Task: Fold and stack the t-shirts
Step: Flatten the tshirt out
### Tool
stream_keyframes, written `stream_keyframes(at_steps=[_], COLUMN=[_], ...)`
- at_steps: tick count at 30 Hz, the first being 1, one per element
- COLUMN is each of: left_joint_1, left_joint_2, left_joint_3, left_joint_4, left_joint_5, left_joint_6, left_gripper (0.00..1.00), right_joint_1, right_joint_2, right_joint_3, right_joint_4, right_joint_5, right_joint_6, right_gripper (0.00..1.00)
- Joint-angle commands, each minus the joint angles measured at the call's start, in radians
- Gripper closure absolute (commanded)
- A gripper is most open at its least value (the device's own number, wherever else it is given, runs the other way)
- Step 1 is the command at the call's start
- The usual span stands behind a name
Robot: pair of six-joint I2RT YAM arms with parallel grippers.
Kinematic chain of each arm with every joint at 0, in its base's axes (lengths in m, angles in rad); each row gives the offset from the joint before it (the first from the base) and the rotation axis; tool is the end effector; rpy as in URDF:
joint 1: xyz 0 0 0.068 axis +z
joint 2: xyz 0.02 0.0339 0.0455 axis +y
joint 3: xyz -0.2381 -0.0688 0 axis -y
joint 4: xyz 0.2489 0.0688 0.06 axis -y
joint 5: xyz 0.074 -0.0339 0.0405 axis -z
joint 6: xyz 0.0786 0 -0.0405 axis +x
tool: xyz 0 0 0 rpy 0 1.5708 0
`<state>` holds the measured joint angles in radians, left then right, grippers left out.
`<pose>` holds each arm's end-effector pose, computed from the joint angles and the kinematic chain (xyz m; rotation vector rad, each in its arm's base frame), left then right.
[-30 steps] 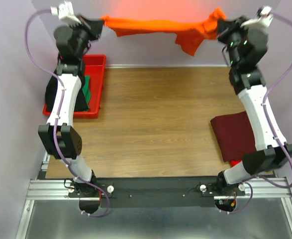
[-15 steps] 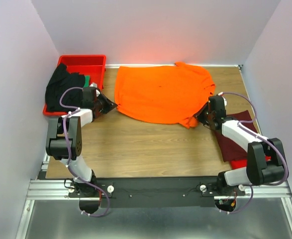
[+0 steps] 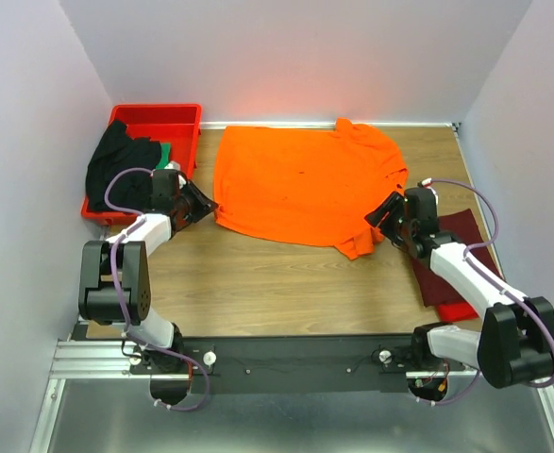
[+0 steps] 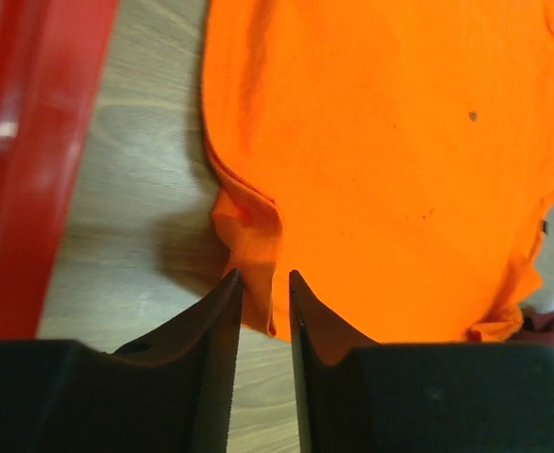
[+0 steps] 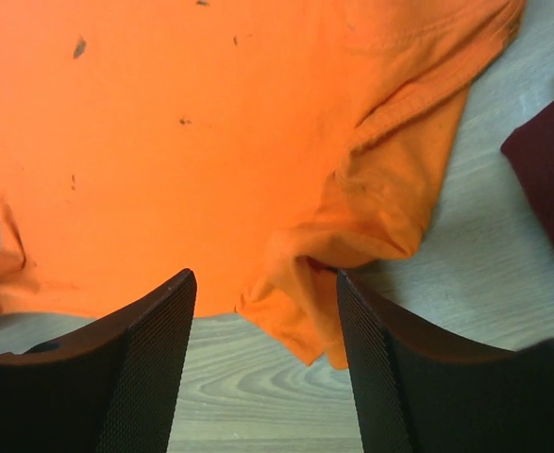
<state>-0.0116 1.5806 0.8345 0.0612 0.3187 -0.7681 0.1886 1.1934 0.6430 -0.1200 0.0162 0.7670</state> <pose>0.3606 -0.0288 0.1327 -0.6940 2.2264 -0.7649 0.2903 0.0541 0.1610 0.6612 2.1909 0.4921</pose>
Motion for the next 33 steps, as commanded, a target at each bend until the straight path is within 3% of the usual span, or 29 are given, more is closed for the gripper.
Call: stream_keyframes(at_steps=[1, 9, 14, 20, 26, 33], left_joint_1=[-0.001, -0.007, -0.07, -0.139, -0.166, -0.168], left_joint_2=[-0.051, -0.082, -0.07, -0.05, -0.028, -0.011], left_joint_3=[-0.002, 0.014, 0.017, 0.025, 0.023, 0.009], left_joint_4=[-0.116, -0.238, -0.267, -0.307, -0.317, -0.31], left_joint_5=[-0.138, -0.31, -0.409, -0.504, -0.546, -0.524], left_joint_6=[0.053, 0.084, 0.096, 0.053, 0.039, 0.023], left_gripper=[0.68, 0.69, 0.69, 0.64, 0.57, 0.57], right_joint_1=[-0.001, 0.02, 0.057, 0.14, 0.169, 0.164], right_joint_2=[0.038, 0.074, 0.095, 0.158, 0.199, 0.222], right_joint_3=[0.049, 0.083, 0.122, 0.201, 0.219, 0.198], right_joint_4=[-0.066, -0.079, -0.095, -0.156, -0.196, -0.208], right_joint_5=[0.059, 0.094, 0.114, 0.241, 0.333, 0.392], right_joint_6=[-0.04, -0.081, -0.104, -0.153, -0.169, -0.088], right_gripper=[0.33, 0.34, 0.34, 0.34, 0.34, 0.33])
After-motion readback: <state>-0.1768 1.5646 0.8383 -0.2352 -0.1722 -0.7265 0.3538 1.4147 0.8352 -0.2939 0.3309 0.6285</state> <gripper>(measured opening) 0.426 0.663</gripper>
